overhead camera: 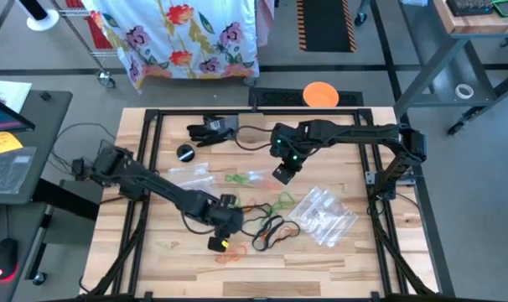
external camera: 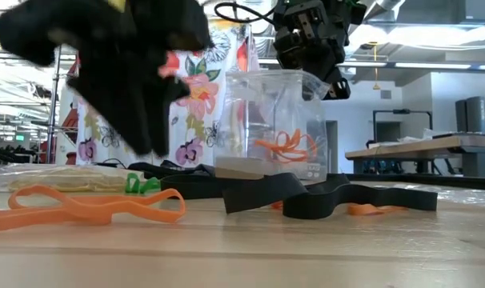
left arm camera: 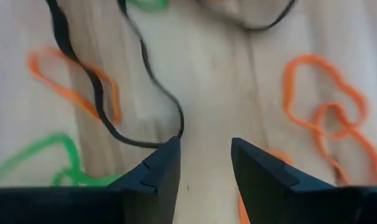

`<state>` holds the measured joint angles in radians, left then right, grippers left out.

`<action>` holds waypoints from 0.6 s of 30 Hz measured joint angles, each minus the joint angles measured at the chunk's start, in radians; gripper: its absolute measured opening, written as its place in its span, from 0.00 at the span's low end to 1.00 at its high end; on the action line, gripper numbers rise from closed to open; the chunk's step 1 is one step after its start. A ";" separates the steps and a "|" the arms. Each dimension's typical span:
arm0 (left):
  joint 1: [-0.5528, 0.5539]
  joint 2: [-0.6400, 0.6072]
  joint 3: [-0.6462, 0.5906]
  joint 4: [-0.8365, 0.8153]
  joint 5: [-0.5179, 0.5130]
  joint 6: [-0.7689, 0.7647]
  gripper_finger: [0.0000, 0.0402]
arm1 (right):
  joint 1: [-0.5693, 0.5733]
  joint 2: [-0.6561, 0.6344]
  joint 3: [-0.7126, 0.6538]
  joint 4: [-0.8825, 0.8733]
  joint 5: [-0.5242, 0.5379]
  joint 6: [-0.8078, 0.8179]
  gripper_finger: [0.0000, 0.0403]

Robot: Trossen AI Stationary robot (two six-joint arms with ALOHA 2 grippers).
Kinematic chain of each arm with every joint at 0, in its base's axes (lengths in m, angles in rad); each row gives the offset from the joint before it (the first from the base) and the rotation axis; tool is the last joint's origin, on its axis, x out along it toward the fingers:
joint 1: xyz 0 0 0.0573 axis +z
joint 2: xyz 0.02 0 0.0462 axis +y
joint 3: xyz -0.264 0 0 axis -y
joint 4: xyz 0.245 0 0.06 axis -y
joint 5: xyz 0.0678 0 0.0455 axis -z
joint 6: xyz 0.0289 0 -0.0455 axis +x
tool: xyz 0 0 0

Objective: Sort rubber bands
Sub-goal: Put the orange rubber band into the transparent zip bag

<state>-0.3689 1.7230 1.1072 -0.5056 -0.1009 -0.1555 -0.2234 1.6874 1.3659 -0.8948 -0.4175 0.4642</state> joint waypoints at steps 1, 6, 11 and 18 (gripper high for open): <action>-0.002 0.019 0.000 -0.001 0.003 -0.030 0.34 | 0.000 0.000 0.000 0.002 -0.002 -0.001 0.01; -0.053 0.106 0.000 0.002 0.010 -0.118 0.34 | 0.000 0.000 0.000 -0.003 -0.004 -0.002 0.01; -0.101 0.138 0.004 0.004 -0.006 -0.158 0.34 | 0.007 -0.001 0.000 -0.002 -0.003 -0.002 0.01; -0.124 0.140 0.003 0.008 -0.020 -0.191 0.34 | 0.023 -0.001 0.000 -0.003 -0.003 -0.002 0.01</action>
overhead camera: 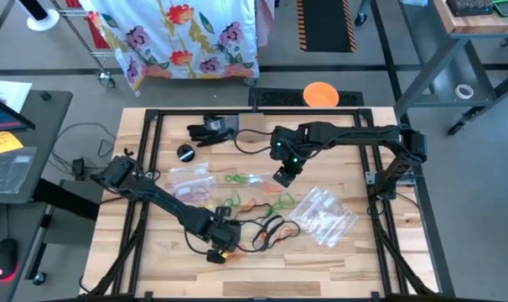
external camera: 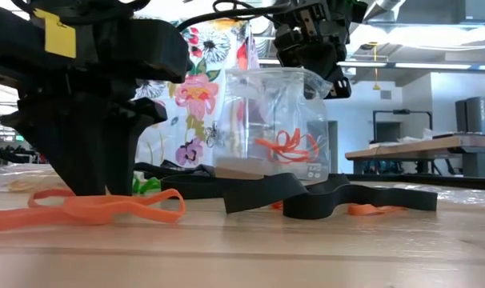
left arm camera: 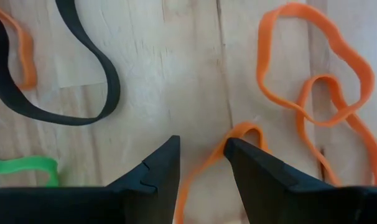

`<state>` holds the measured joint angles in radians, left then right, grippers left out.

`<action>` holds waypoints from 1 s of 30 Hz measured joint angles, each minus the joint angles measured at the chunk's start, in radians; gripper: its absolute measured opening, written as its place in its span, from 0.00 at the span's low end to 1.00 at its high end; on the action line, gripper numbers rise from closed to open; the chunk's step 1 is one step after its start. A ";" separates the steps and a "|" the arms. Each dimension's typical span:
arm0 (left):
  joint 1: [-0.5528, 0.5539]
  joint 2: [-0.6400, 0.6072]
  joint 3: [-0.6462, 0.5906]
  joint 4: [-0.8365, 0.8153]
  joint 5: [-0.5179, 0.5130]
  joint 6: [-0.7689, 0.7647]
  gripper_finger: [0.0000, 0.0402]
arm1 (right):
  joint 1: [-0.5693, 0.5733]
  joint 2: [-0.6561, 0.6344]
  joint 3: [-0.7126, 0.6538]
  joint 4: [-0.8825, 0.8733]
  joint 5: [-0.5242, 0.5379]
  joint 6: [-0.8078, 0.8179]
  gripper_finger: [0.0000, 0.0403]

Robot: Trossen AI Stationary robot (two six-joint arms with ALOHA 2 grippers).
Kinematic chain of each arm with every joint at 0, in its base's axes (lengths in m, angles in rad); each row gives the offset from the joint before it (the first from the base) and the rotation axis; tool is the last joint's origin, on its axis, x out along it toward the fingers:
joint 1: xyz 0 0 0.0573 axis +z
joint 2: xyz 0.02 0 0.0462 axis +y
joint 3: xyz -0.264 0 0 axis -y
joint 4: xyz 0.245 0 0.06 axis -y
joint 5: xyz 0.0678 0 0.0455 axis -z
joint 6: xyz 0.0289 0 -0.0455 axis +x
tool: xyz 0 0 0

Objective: Sort rubber bands
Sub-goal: Put the orange rubber band into the transparent zip bag

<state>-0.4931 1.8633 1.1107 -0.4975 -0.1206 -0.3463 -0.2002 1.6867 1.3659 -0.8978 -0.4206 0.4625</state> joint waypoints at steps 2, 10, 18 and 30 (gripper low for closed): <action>0.000 0.000 0.000 -0.004 0.013 -0.020 0.34 | 0.003 0.000 0.000 0.000 0.000 0.000 0.01; -0.003 0.000 0.000 -0.025 0.033 0.002 0.34 | 0.021 0.000 0.000 0.000 0.004 -0.001 0.01; -0.006 0.002 -0.002 -0.034 0.020 0.026 0.34 | 0.025 0.000 0.000 0.000 0.005 -0.001 0.01; 0.028 0.002 -0.003 0.004 0.027 0.033 0.03 | 0.025 0.000 0.000 0.001 0.006 -0.001 0.01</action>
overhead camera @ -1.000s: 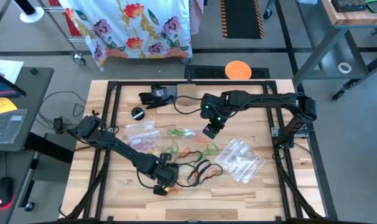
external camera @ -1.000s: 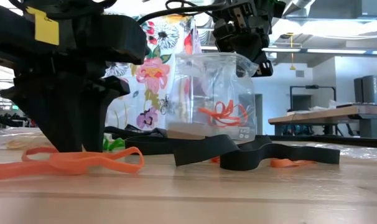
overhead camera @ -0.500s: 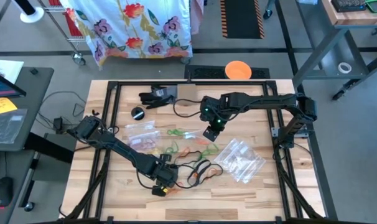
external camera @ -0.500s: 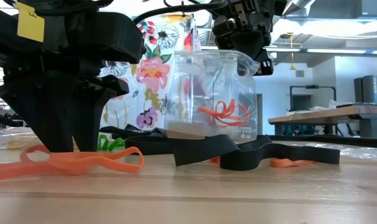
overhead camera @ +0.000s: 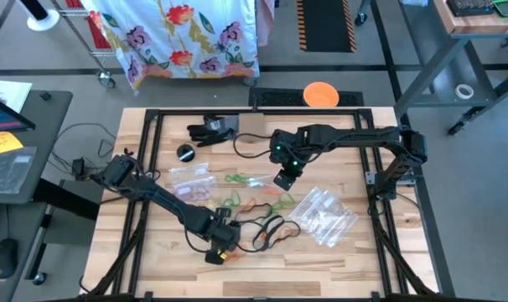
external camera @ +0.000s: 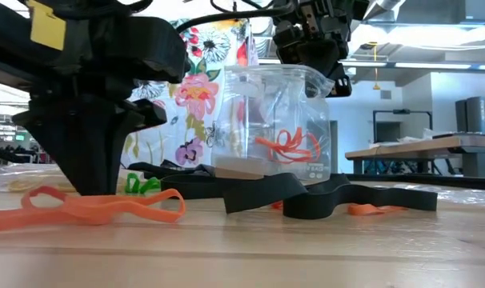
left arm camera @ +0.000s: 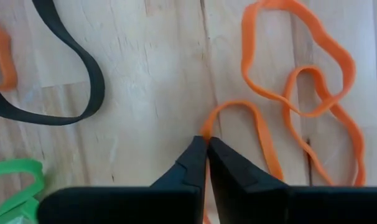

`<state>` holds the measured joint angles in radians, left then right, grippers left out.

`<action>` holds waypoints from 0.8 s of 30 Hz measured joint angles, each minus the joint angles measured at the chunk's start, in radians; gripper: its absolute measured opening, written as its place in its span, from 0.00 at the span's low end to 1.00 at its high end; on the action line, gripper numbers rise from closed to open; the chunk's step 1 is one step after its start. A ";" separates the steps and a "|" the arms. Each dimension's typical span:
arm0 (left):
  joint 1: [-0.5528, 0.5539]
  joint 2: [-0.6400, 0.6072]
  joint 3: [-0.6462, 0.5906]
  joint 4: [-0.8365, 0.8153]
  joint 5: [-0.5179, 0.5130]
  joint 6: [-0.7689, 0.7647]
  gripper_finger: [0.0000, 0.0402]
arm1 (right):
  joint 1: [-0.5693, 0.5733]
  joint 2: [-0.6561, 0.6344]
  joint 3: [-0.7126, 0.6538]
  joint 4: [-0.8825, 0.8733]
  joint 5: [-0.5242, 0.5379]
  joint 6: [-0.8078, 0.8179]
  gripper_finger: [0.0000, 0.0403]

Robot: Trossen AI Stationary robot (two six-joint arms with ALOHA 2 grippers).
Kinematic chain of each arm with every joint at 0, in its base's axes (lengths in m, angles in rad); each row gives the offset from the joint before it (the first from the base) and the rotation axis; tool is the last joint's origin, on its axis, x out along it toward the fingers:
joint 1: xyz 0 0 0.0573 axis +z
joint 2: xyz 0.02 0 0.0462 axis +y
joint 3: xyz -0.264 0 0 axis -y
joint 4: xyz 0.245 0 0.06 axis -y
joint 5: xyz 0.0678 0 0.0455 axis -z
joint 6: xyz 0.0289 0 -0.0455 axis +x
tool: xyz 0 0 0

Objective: Sort rubber bands
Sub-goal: Put the orange rubber band into the transparent zip bag

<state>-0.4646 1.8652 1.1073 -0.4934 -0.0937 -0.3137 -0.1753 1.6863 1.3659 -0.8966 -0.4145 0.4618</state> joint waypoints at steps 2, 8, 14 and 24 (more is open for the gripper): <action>0.011 0.000 0.003 0.003 0.004 0.003 0.02 | 0.000 0.000 0.000 0.000 0.000 0.000 0.01; 0.025 -0.023 0.044 -0.004 -0.047 0.088 0.00 | 0.000 0.000 0.000 0.000 0.000 0.000 0.01; 0.028 -0.118 0.084 -0.020 -0.100 0.209 0.00 | 0.000 0.000 0.000 -0.001 0.000 0.000 0.01; 0.088 -0.268 0.095 0.133 -0.314 0.376 0.00 | 0.000 0.000 0.000 -0.007 0.000 0.000 0.01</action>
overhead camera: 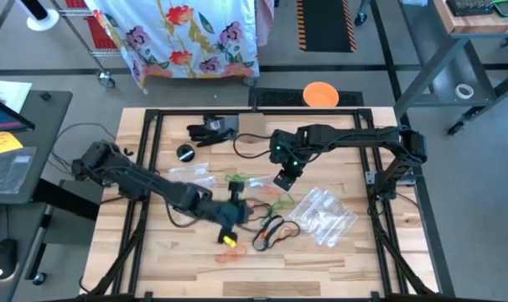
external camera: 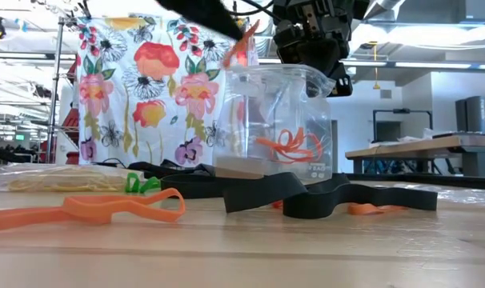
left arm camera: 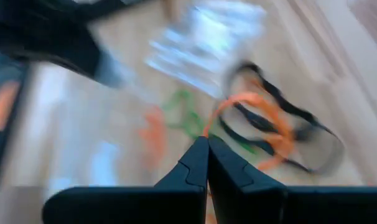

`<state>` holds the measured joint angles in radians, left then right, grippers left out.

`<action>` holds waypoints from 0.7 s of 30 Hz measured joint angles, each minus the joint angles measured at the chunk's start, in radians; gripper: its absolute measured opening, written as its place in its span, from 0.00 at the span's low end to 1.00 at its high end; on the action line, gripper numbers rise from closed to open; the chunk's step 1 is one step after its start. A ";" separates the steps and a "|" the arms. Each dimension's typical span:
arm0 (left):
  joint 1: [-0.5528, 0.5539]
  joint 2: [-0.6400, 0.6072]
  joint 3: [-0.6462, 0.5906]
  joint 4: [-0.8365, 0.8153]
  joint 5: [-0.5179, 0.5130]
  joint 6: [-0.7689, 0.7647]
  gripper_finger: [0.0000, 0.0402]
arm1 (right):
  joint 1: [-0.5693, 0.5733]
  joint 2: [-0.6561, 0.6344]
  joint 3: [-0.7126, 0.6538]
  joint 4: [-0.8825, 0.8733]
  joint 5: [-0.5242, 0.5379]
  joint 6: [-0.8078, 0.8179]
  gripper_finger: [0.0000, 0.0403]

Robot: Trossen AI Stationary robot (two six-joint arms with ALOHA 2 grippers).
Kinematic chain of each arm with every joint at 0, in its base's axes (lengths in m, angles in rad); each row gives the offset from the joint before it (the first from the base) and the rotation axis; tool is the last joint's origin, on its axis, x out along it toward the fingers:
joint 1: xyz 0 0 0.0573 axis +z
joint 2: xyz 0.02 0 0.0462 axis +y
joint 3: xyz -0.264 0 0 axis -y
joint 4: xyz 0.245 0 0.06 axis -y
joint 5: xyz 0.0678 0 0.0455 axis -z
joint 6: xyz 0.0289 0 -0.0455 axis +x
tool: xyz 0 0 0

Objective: Sort rubber bands
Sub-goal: Put the orange rubber band into the transparent zip bag

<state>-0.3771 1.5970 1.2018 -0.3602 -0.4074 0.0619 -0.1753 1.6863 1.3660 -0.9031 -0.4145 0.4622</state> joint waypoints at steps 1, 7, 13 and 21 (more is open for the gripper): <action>0.008 -0.012 0.000 0.019 -0.019 0.019 0.00 | 0.000 0.000 0.000 0.000 0.000 0.000 0.01; 0.071 -0.061 0.001 0.139 -0.031 0.100 0.00 | 0.008 0.000 0.000 0.023 0.000 0.000 0.01; 0.164 -0.058 0.001 0.155 -0.020 0.155 0.00 | 0.019 0.000 0.000 0.027 0.004 0.000 0.01; 0.288 -0.059 0.002 0.223 0.179 0.172 0.00 | 0.017 0.000 0.000 0.031 0.013 0.000 0.01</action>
<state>-0.0887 1.5379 1.2034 -0.1371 -0.2284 0.2341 -0.1581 1.6863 1.3659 -0.8722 -0.4018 0.4622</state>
